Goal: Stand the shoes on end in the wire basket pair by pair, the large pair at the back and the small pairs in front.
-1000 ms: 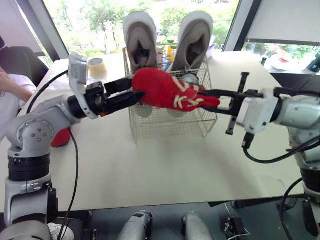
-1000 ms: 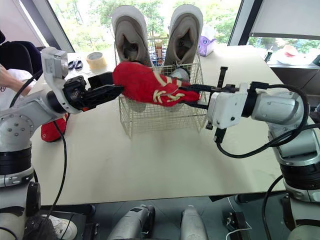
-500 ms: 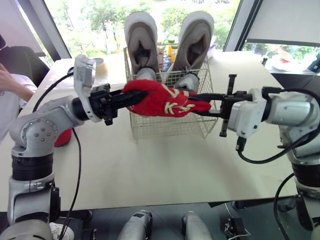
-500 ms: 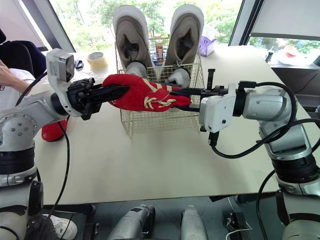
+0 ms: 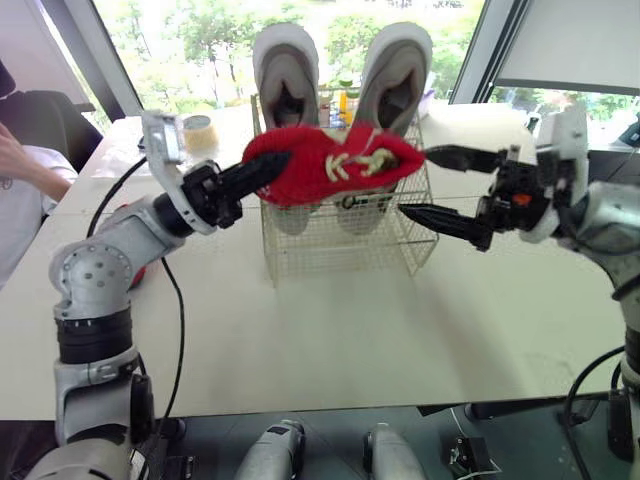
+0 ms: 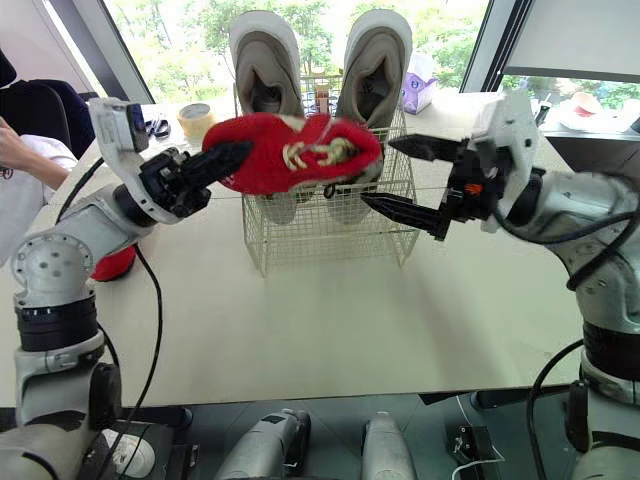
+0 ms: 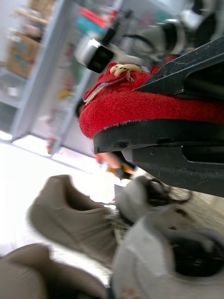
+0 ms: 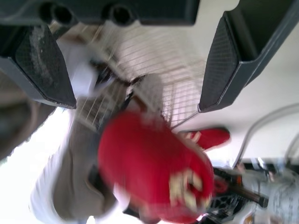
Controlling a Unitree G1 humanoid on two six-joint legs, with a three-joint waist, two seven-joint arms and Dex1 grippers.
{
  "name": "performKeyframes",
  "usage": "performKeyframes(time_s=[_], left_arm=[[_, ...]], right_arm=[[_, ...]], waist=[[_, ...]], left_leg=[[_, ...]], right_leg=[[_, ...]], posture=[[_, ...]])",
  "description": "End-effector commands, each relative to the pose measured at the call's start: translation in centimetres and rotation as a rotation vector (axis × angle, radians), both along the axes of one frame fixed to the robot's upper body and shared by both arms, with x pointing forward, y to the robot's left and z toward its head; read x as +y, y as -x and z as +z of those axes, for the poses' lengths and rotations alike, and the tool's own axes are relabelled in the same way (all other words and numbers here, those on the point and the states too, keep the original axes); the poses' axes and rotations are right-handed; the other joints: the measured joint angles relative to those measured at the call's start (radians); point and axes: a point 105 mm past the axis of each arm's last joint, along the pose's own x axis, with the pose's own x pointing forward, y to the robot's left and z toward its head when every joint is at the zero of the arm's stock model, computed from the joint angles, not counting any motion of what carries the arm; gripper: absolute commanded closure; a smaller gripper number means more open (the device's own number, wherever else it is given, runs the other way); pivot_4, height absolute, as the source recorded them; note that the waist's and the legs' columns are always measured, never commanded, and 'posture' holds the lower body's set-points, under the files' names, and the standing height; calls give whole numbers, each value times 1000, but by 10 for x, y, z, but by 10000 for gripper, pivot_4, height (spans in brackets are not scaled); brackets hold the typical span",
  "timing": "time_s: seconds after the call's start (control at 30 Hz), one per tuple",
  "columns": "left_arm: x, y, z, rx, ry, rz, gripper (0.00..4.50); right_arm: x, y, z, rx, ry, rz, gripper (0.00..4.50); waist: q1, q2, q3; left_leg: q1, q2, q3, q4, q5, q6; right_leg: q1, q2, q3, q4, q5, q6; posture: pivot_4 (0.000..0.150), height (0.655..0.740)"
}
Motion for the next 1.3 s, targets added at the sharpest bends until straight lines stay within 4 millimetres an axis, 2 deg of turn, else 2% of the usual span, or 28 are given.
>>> performKeyframes(time_s=[0.03, 0.1, 0.2, 0.4, 0.63, 0.73, 0.87, 0.93, 0.97, 1.07, 1.1, 1.17, 1.3], left_arm=[[-1, 8, 28, -76, 120, -5, 42677], [-9, 7, 32, -78, 159, -13, 42677], [-17, 6, 35, -80, 195, -21, 42677], [-24, 1, 33, -74, 209, 2, 42677], [-29, -4, 29, -67, 220, 32, 42677], [-31, -3, 28, -67, 223, 35, 42677], [-31, -3, 30, -68, 238, 42, 42677], [-31, -3, 31, -69, 241, 46, 42677], [-31, -3, 31, -69, 240, 46, 42677], [-35, 1, 23, -39, 178, 3, 42677], [-36, 2, 18, -24, 140, -12, 34654], [-34, 5, 11, -11, 72, -29, 27309], [-21, 8, 3, -9, -27, -21, 7406]], right_arm=[[8, 5, 11, 80, -192, 50, 11], [23, -1, 15, 99, -306, 76, 11], [39, -7, 34, 96, -473, 120, 11], [55, -9, 65, 55, -637, 171, 11], [73, -5, 68, 93, -678, 236, 11], [78, -5, 68, 103, -683, 246, 8169], [84, -5, 66, 109, -671, 253, 26892], [86, -5, 65, 109, -667, 254, 34614], [86, -5, 65, 108, -663, 252, 37067], [83, -8, 65, 92, -619, 221, 37769], [81, -8, 65, 81, -596, 210, 37769], [74, -9, 66, 57, -535, 194, 37769], [64, -7, 61, 10, -352, 180, 37769]], waist=[[-2, 0, 0], [-4, 0, 0], [-5, 0, 0], [-1, 0, 0], [-5, 0, 0], [-6, 0, 0], [-6, 0, 0], [-6, 0, 0], [-6, 0, 0], [-6, 0, 0], [-6, 0, 0], [-8, 0, 0], [-7, 0, 0]], left_leg=[[0, 0, 0, 0, 0, 0], [0, 0, 0, 0, 0, 0], [0, 0, 1, 0, 1, -2], [0, -1, 1, 0, 2, -4], [0, 0, 1, 0, 2, -3], [0, 0, 1, 0, 2, -3], [0, 0, 1, 0, 2, -3], [0, 0, 1, 0, 2, -3], [0, 0, 1, 0, 2, -3], [0, 0, 1, 0, 2, -3], [0, 0, 1, 0, 2, -3], [0, 0, 1, 0, 2, -2], [0, 0, 1, -1, 1, -1]], right_leg=[[0, 0, 0, 0, 0, 0], [0, 0, 0, 0, 0, 0], [-1, 0, 0, 1, 0, 0], [0, 1, 0, 1, 0, 0], [-1, 1, 0, 2, 0, 0], [-1, 1, 0, 2, 0, 0], [-2, 1, 1, 2, 0, 0], [-2, 1, 0, 2, 0, 0], [-2, 1, 0, 2, 0, 0], [-1, 1, 1, 2, 0, 0], [-2, 1, 0, 2, 0, 0], [-2, 1, 1, 2, 0, 0], [-2, 2, 1, 2, 0, 0]], posture=[[1500, 7400], [1500, 7400], [1500, 7400], [1500, 7400], [1500, 7400], [1500, 7400], [1500, 7400], [1500, 7400], [1500, 7400], [1500, 7400], [1500, 7400], [1500, 7400], [1500, 7400]])
